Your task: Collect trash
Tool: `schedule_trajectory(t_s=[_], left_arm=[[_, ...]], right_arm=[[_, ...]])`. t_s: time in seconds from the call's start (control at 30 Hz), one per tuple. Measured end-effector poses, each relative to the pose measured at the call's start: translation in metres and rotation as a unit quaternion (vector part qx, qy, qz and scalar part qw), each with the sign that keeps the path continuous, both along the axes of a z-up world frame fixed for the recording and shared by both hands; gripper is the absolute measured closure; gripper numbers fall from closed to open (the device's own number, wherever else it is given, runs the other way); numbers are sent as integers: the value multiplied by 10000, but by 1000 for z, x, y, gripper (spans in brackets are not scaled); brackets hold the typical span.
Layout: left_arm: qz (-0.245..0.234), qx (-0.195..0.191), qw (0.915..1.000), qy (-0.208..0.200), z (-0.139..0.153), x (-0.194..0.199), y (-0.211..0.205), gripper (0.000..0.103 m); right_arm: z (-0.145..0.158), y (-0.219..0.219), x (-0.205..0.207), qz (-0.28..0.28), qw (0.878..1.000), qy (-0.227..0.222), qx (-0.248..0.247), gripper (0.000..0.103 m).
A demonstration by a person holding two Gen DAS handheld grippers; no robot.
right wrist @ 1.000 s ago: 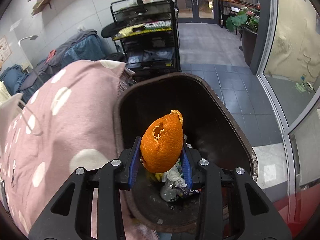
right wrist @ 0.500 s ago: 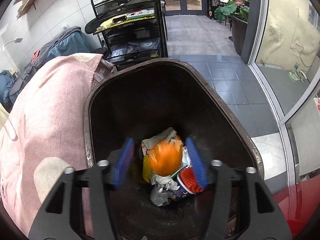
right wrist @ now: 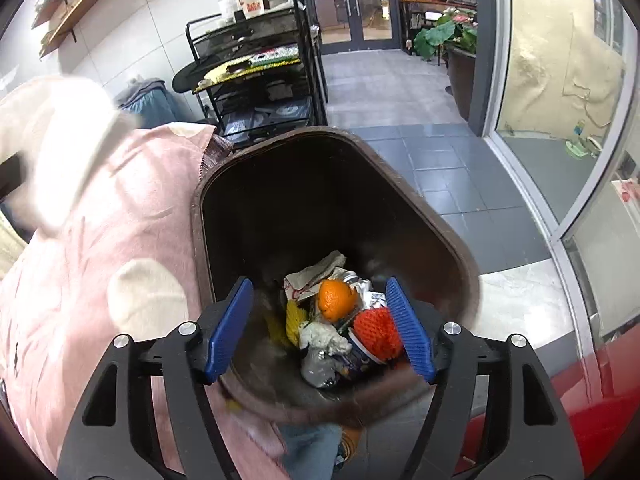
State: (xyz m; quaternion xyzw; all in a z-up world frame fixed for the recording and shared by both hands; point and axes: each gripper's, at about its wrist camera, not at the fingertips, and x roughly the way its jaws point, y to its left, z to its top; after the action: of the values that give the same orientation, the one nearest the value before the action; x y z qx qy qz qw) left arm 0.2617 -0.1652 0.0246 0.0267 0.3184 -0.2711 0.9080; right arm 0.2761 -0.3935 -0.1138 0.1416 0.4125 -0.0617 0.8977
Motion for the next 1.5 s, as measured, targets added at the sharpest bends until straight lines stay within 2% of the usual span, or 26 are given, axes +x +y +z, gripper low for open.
schedule_trajectory(t_s=[0.23, 0.5, 0.67, 0.77, 0.8, 0.83, 0.87, 0.9, 0.93, 1.07, 1.13, 1.3, 1.4, 1.5], left_arm=[[-310, 230, 9991, 187, -9, 14, -41, 92], [-444, 578, 9970, 267, -22, 26, -72, 92], [-476, 754, 9955, 311, -30, 31, -86, 92], [-511, 781, 9949, 389, -33, 34, -90, 80], [-522, 827, 9946, 355, -34, 33, -92, 71], [-509, 896, 9943, 278, -34, 33, -93, 58], [-500, 945, 9941, 196, -33, 31, -95, 50], [-492, 951, 9942, 105, -32, 29, -95, 36], [-494, 904, 9947, 34, -31, 28, -94, 30], [-611, 928, 9938, -60, -29, 26, -96, 25], [-538, 985, 9936, -148, -28, 24, -96, 18], [-486, 728, 9961, -72, -26, 21, -86, 11], [-414, 584, 9974, -81, -25, 15, -76, 9], [-338, 384, 9987, -79, -21, 7, -63, 8]], right_arm=[[11, -6, -36, -94, 9998, -108, 106, 32], [17, -8, -63, -240, 9993, -208, -216, 31], [17, -15, -77, -404, 9987, -236, -175, 31], [17, -19, -84, -511, 9982, -238, -184, 30], [16, -21, -85, -537, 9981, -232, -169, 29], [16, -23, -87, -565, 9981, -218, -144, 29], [15, -24, -88, -596, 9979, -200, -125, 29], [14, -25, -88, -619, 9978, -185, -115, 29], [13, -27, -90, -641, 9977, -172, -100, 29], [9, -30, -95, -695, 9975, -119, -90, 29], [8, -30, -96, -718, 9973, -108, -62, 29], [6, -30, -101, -757, 9970, -156, -64, 28], [7, -29, -103, -789, 9966, -237, -71, 20], [8, -24, -105, -770, 9965, -303, -135, 19]])
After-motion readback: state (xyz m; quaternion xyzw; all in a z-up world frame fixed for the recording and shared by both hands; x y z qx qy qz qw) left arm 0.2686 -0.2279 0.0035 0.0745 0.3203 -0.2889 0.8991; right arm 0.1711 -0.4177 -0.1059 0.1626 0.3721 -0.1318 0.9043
